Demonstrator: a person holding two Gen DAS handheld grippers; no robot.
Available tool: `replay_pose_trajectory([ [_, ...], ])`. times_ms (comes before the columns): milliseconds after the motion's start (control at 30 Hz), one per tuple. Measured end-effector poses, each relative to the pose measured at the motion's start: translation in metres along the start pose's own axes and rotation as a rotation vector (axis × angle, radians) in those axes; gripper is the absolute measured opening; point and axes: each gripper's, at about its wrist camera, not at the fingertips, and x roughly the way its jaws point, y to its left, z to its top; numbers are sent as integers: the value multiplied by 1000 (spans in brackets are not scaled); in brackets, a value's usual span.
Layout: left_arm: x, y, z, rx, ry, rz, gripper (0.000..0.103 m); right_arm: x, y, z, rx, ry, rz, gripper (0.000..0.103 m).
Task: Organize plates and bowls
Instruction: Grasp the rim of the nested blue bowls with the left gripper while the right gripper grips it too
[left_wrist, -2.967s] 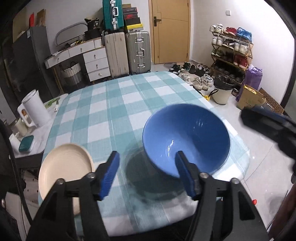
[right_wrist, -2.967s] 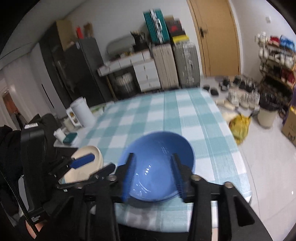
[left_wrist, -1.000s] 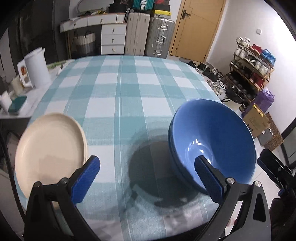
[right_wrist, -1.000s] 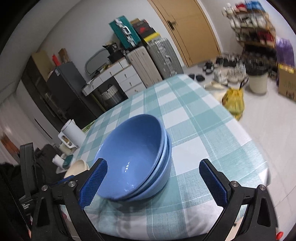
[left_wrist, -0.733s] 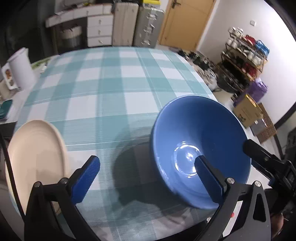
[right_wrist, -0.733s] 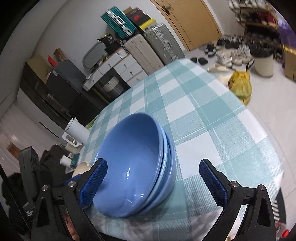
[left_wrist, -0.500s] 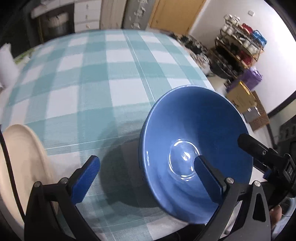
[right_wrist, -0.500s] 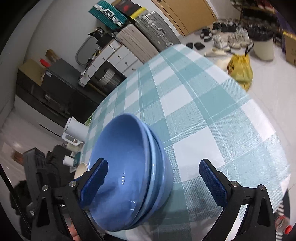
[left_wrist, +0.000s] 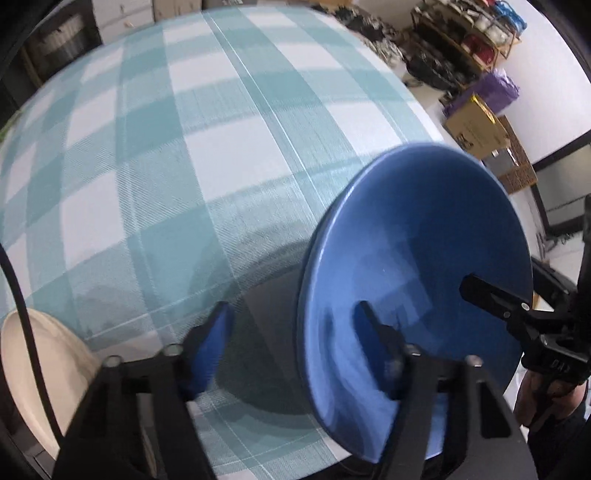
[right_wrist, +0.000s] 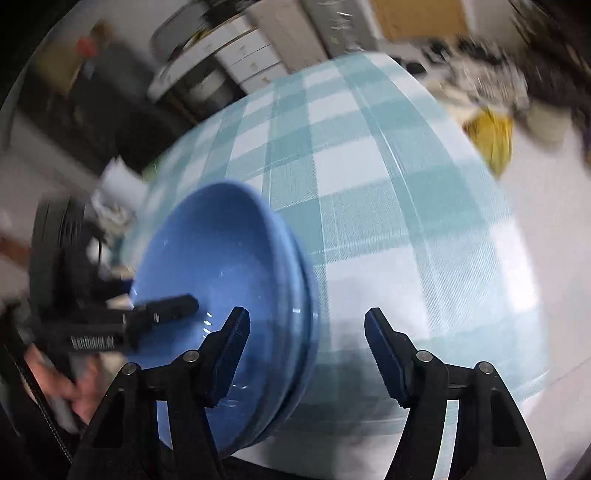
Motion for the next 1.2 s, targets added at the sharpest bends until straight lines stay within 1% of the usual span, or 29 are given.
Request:
replay_pose_trajectory([
  [33,2,0,0,8,7,19,59,0,0,1,-5,8,-2,65],
  [100,7,-2,0,28,13,49,55,6,-1,2,7,55,13,56],
  [167,12,-4,-2,33,40,35,52,12,-6,2,47,97,36,44],
  [200,13,-6,-2,35,48,28,50,14,-8,2,67,113,48,42],
  [267,13,-13,-5,62,52,33,43,19,-10,2,87,143,58,34],
  [300,13,-17,-5,81,61,44,42,20,-10,2,89,150,53,32],
  [333,11,-21,-6,88,66,49,37,21,-10,2,93,155,53,30],
  [367,11,-23,-7,96,63,58,36,21,-10,1,100,157,63,26],
  [433,10,-30,-9,123,61,91,36,21,-11,2,119,148,52,21],
  [500,10,-33,-11,132,66,99,33,22,-9,2,107,153,34,19],
  [533,9,-35,-12,137,74,94,27,21,-6,1,92,156,22,19],
  [633,9,-34,-11,116,96,74,24,21,0,2,64,173,-22,17],
  [767,7,-27,-10,76,119,36,20,23,2,5,70,198,-45,15],
  [900,3,-20,-10,56,142,36,20,24,4,8,98,219,-42,15],
  [1033,-4,-18,-9,52,146,75,20,23,10,12,88,220,-65,15],
  [1133,-9,-14,-11,38,153,72,21,21,15,16,89,226,-66,15],
  [1200,-16,-9,-11,29,149,68,21,17,16,19,96,221,-51,15],
])
